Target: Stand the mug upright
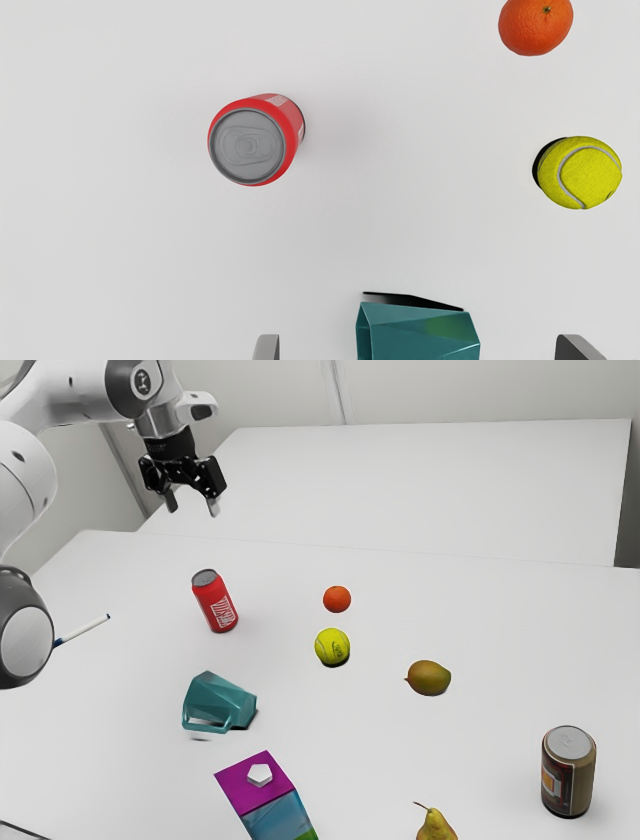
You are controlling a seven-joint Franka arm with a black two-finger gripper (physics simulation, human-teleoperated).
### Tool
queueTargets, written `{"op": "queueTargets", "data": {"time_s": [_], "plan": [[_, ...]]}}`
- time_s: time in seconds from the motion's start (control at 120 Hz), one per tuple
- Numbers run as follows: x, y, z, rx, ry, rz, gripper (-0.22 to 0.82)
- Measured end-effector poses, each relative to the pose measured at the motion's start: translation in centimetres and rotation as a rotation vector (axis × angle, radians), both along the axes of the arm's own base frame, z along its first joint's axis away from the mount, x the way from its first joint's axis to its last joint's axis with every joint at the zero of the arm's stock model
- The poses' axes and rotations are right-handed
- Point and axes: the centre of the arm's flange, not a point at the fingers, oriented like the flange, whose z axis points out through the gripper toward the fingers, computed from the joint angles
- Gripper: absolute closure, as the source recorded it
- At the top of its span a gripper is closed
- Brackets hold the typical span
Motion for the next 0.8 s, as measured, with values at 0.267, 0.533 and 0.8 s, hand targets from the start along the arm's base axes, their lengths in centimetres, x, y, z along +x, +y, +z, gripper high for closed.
{"op": "queueTargets", "data": {"time_s": [0.267,0.533,0.8], "plan": [[-2.8,1.0,-1.7,-0.030,0.049,-0.001,0.00],[-12.6,1.9,-7.1,-0.143,0.108,0.026,0.00],[-17.9,6.8,-15.4,-0.224,0.063,0.135,0.00]]}}
